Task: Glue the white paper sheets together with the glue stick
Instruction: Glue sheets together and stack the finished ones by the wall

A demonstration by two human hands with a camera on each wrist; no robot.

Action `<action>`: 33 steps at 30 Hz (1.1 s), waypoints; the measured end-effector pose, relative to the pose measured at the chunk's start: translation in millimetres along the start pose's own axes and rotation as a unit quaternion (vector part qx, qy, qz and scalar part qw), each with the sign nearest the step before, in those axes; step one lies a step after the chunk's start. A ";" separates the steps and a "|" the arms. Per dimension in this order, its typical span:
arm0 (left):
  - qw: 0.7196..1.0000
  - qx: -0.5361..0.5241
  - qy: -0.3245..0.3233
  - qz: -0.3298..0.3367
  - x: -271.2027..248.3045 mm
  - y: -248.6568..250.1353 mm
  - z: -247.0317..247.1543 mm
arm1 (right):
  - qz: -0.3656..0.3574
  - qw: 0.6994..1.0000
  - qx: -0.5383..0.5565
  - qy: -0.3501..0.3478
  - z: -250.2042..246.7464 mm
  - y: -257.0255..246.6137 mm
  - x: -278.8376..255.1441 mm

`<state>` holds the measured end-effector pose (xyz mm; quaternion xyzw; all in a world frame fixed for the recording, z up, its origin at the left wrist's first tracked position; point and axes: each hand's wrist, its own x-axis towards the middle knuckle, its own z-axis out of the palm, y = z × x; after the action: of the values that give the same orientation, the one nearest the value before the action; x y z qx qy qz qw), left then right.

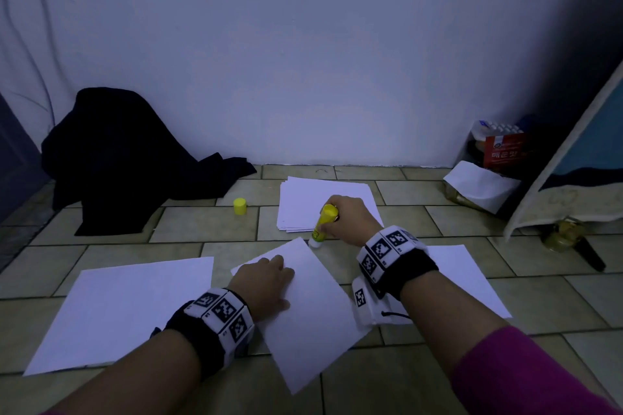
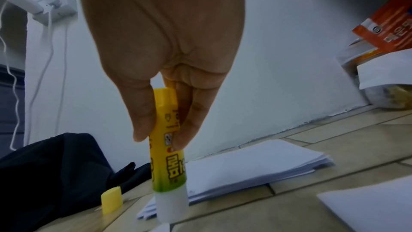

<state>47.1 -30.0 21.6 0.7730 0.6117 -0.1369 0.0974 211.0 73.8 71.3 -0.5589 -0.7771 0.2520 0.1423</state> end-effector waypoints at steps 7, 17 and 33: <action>0.999 -0.011 0.005 -0.033 1.2 7.0 6.0 | -0.027 0.999 -0.008 -0.023 23.3 -28.4 5.3; 0.999 -0.022 -0.002 -0.036 2.4 -2.4 6.6 | -0.080 0.991 -0.074 -0.074 29.6 -40.2 2.2; 0.998 -0.056 0.013 -0.033 7.3 -23.2 9.4 | -0.064 0.972 -0.168 -0.152 -36.0 35.0 -43.0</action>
<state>25.2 -20.9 10.7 0.7477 0.6445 -0.0952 0.1283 271.4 50.4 84.6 -0.4788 -0.8551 0.1902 -0.0576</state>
